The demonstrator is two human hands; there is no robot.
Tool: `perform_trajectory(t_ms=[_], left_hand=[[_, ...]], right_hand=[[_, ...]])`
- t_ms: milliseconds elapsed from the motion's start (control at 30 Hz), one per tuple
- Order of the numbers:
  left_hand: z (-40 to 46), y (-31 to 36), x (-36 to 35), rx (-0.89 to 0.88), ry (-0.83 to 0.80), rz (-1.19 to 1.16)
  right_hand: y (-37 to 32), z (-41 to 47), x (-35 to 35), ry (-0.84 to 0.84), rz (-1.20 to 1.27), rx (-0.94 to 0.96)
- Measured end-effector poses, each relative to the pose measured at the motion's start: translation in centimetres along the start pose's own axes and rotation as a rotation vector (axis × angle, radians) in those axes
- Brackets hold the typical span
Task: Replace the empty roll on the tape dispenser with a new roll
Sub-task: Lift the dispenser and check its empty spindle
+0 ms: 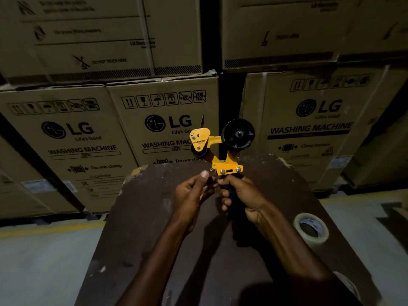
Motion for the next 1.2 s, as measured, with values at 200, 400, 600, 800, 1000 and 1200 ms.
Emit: perform_trajectory(t_ms=[200, 400, 600, 800, 1000, 1200], left_hand=[[-0.2, -0.3, 0.0, 0.015, -0.012, 0.01], [-0.1, -0.7, 0.1, 0.025, -0.025, 0.028], [0.2, -1.1, 0.6, 0.032, -0.009, 0.099], [0.2, -1.2, 1.0, -0.083, 0.048, 0.254], [-0.6, -3.2, 2.8, -0.04, 0.057, 0.331], [-1.8, -6.9, 5.5, 0.07, 0.07, 0.385]], right_hand=[[0.6, 0.1, 0.4, 0.016, -0.007, -0.017], [1.0, 0.4, 0.7, 0.01, 0.005, -0.019], [1.1, 0.2, 1.0, 0.033, 0.0, -0.038], [1.8, 0.4, 1.7, 0.07, -0.003, -0.062], [4.0, 0.2, 3.1, 0.106, -0.016, -0.096], [8.4, -0.6, 4.8, 0.186, -0.091, -0.189]])
Point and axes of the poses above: each hand's wrist, its own z-axis towards the middle knuckle, its own x-axis out of the back of the hand, y = z × x, the point moved 6 cm from there along z, towards the middle knuckle, and after that the axes turned 2 degrees about z, right-handed, at the moved point
